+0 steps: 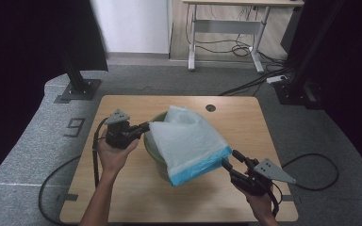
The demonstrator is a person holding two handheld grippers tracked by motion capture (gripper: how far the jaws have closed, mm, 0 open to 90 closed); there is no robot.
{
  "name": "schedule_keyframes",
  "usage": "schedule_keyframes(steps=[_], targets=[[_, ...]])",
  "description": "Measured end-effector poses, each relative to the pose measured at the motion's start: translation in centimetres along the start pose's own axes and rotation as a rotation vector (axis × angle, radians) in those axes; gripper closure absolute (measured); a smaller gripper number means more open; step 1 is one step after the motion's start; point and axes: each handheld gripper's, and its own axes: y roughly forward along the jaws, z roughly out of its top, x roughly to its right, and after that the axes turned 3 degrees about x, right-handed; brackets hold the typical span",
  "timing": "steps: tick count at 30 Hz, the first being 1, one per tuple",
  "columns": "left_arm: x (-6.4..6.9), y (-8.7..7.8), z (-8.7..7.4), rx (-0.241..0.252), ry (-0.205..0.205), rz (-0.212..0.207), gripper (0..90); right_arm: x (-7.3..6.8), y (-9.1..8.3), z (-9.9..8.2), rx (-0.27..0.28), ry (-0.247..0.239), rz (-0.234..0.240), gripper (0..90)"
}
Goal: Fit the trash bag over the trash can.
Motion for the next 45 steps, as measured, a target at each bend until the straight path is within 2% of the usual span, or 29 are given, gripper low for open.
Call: schedule_keyframes(steps=[4,7,16,20,28,33,36,41,43,45], targets=[[0.0,0.3,-0.1,-0.023,-0.011,0.011,90.0,-0.1,-0.5,-0.7,-0.012,-0.015,-0.012,45.5],[-0.1,0.4,-0.1,-0.029,-0.017,0.014,90.0,0.4,-0.6,-1.3,-0.027,0.002,-0.026,45.5],[-0.4,0.6,-0.3,-0.04,-0.027,0.013,90.0,0.9,0.6,-3.0,-0.072,0.036,-0.02,45.5],[-0.4,0.7,-0.5,-0.045,-0.027,0.015,90.0,1.2,1.2,-2.9,-0.067,0.064,-0.017,46.1],[-0.3,0.9,-0.8,-0.045,-0.032,0.005,90.0,0.8,2.2,-2.4,-0.066,0.057,-0.015,46.9],[-0.3,1.0,-0.8,-0.045,-0.031,0.002,90.0,0.3,2.8,-2.3,-0.064,0.09,0.018,46.9],[-0.3,1.0,-0.8,-0.045,-0.031,0.001,90.0,-0.1,3.0,-2.3,-0.061,0.102,0.044,54.7],[-0.2,0.7,-0.8,-0.03,-0.029,-0.003,90.0,-0.2,3.0,-1.8,-0.066,0.094,0.09,80.6],[-0.2,0.5,-0.6,-0.024,-0.021,-0.006,90.0,0.0,2.9,-1.4,-0.066,0.083,0.105,87.2],[-0.1,0.4,-0.5,-0.018,-0.013,-0.012,90.0,0.3,2.7,-0.8,-0.059,0.074,0.103,88.8]])
